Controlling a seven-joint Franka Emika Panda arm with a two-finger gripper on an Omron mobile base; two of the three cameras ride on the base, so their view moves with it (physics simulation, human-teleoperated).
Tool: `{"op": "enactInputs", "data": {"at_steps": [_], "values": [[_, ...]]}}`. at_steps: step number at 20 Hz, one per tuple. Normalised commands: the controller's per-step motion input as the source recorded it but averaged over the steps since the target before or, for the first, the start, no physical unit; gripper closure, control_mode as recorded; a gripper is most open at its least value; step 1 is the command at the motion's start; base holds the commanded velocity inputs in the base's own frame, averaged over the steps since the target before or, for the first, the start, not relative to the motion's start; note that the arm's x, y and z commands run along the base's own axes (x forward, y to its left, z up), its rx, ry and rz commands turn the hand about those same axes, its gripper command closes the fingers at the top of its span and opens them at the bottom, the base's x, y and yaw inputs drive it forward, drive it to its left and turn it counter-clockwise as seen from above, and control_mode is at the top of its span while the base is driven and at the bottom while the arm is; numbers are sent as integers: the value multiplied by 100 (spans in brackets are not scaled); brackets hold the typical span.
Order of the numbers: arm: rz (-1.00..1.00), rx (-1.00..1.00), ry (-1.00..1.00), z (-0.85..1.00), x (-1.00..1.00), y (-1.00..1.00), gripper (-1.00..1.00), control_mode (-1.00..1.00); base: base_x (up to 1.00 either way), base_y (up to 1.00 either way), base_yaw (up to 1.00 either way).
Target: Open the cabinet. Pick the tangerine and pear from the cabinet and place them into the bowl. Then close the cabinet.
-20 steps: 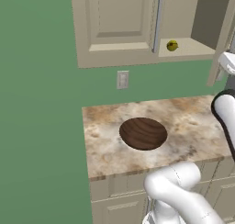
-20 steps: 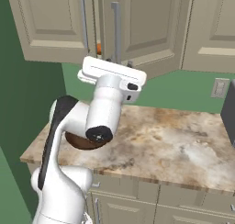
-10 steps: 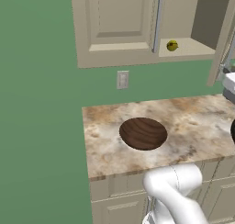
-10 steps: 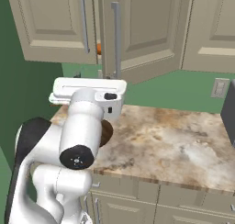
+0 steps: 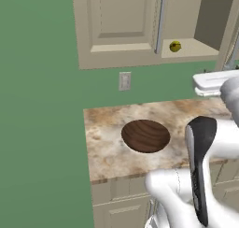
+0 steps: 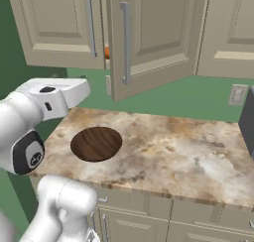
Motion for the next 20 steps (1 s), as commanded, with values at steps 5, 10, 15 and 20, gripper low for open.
{"op": "enactInputs", "data": {"at_steps": [5,10,15,20], "values": [[-44,-2,0,0,51,24,-100,-100,0,0,0],[-13,0,12,0,88,2,-100,-100,0,0,0],[-6,0,16,0,99,0,-100,-100,0,0,0],[-13,0,13,0,92,-19,-100,-100,0,0,0]]}}
